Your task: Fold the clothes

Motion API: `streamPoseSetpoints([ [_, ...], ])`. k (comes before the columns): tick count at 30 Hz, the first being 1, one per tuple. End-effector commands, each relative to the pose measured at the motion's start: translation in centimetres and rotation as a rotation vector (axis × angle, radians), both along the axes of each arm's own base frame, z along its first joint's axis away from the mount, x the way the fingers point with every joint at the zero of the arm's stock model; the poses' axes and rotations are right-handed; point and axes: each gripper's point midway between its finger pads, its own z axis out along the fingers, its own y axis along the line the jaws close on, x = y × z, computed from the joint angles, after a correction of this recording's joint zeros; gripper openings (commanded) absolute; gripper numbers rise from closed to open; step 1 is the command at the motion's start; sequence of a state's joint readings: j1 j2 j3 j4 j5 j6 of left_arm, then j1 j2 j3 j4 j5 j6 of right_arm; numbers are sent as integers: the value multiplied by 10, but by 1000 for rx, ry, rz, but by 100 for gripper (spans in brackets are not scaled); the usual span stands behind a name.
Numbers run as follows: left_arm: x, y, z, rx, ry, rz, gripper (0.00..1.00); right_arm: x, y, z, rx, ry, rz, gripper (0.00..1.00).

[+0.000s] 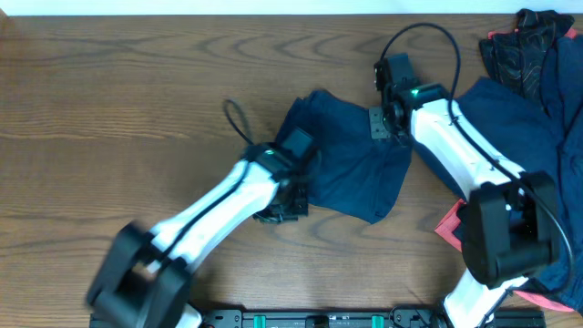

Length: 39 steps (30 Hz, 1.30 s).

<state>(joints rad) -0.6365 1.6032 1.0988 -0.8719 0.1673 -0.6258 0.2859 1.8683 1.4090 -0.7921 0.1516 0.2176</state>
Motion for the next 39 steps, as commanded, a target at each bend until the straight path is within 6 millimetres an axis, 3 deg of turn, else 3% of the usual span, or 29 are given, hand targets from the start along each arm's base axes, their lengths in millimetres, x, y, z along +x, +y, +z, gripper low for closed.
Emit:
streamPoseSetpoints([
  [1,49,37,39,87,-284,90,75,-4,-6,45,19,-75,-63,49],
  [4,85,39,66,9,-446,-8,90,-24,-21,55,20,-34,-145,58],
  [7,114,52,71,-35,-507,4,96,-44,-47,50,-12,41,-283,58],
  [10,137,57,64,-118,-516,-7,96,-59,-58,36,-10,112,-325,56],
  [15,164,52,44,-248,-492,-91,98,-78,-57,15,9,191,-327,57],
  [21,187,16,23,-405,-431,-230,98,-92,-51,3,17,243,-313,61],
  [24,201,9,11,-429,-422,-228,98,-97,-51,-1,11,257,-308,61],
  [29,205,2,-16,-469,-362,-217,98,-101,-52,-7,7,269,-309,61],
  [35,190,-11,-48,-512,-252,-212,98,-99,-51,-8,11,261,-309,62],
  [39,179,-27,-55,-537,-213,-242,98,-99,-51,-8,11,262,-309,61],
])
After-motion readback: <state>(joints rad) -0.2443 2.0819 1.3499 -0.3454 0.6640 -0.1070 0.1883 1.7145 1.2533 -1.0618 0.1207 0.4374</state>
